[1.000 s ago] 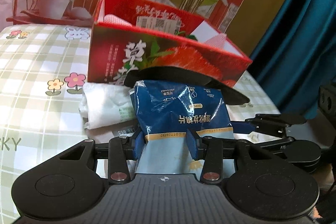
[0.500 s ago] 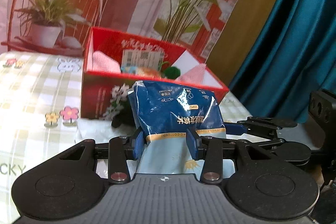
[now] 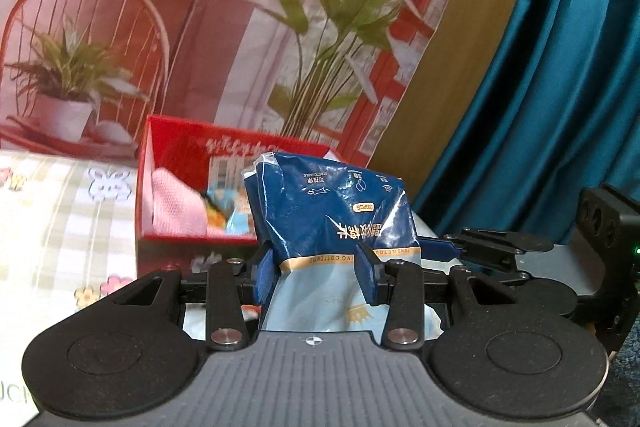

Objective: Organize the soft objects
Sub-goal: 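Lift the blue bag with both grippers and carry it over the box, then lower the blue bag into the box and open both grippers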

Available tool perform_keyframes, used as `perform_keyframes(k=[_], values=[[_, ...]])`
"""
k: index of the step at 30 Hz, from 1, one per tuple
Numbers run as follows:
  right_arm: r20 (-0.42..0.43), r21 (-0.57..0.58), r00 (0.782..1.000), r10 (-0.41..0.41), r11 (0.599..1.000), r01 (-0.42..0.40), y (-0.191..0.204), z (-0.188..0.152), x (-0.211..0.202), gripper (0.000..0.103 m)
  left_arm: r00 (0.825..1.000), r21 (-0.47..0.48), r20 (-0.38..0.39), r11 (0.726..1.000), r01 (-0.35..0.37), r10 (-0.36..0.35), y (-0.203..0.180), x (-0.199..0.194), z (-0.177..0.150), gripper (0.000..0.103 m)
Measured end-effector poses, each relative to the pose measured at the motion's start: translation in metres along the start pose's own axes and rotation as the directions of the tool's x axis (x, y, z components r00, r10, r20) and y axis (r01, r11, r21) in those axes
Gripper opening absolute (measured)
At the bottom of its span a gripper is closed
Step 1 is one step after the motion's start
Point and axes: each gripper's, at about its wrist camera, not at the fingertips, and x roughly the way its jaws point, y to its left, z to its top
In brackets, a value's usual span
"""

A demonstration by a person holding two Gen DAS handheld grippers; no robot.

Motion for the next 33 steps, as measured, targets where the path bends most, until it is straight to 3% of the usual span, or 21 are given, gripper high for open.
perform_keyframes(k=[18, 33], values=[[0.048, -0.078, 0.998, -0.045, 0.996, 0.048, -0.030, 0.055, 0.027, 0.044, 0.999, -0.033, 0.043, 0.999, 0.030, -0.028, 0.016, 0.038, 0.048, 0.044], [0.047, -0.135, 0.996, -0.076, 0.987, 0.081, -0.050, 0.083, 0.093, 0.043, 0.999, -0.059, 0.049, 0.998, -0.019, 0.022, 0.053, 0.087, 0.078, 0.042]])
